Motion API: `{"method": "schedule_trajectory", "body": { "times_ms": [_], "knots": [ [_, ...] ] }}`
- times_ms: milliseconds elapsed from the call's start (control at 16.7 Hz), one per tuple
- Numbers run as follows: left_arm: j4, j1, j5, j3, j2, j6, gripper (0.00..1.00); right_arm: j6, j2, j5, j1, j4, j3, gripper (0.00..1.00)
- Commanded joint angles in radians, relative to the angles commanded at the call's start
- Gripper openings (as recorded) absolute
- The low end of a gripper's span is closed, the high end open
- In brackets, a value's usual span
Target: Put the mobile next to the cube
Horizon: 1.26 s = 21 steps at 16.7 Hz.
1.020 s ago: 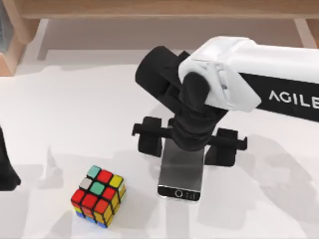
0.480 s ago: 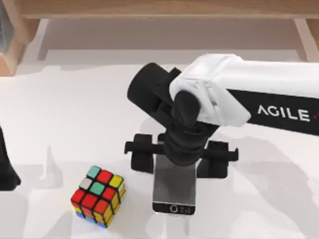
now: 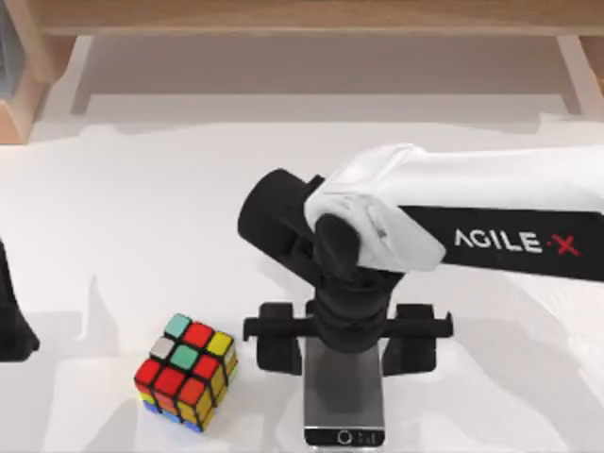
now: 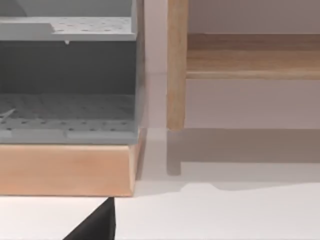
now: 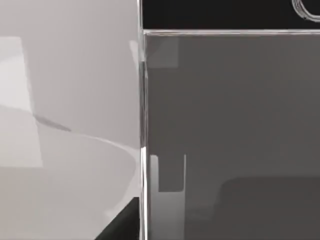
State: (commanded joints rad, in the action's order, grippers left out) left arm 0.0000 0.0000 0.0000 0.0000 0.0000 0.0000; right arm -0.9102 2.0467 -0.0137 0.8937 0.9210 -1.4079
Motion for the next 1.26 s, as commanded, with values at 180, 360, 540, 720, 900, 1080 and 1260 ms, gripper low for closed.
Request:
{"method": "schedule_trajectory", "body": {
  "times_ms": [180,360,540,720,900,1080,1260],
  "knots": [
    [0.0,0.0,0.0,0.0,0.0,0.0,1.0,0.0,0.0,0.0,0.0,0.0,0.0,0.08],
    [0.0,0.0,0.0,0.0,0.0,0.0,1.0,0.0,0.0,0.0,0.0,0.0,0.0,0.3],
    [0.0,0.0,0.0,0.0,0.0,0.0,1.0,0.0,0.0,0.0,0.0,0.0,0.0,0.53],
    [0.0,0.0,0.0,0.0,0.0,0.0,1.0,0.0,0.0,0.0,0.0,0.0,0.0,0.75],
    [0.0,0.0,0.0,0.0,0.0,0.0,1.0,0.0,0.0,0.0,0.0,0.0,0.0,0.98],
    [0.0,0.0,0.0,0.0,0.0,0.0,1.0,0.0,0.0,0.0,0.0,0.0,0.0,1.0],
    [0.0,0.0,0.0,0.0,0.0,0.0,1.0,0.0,0.0,0.0,0.0,0.0,0.0,1.0]
  ]
}}
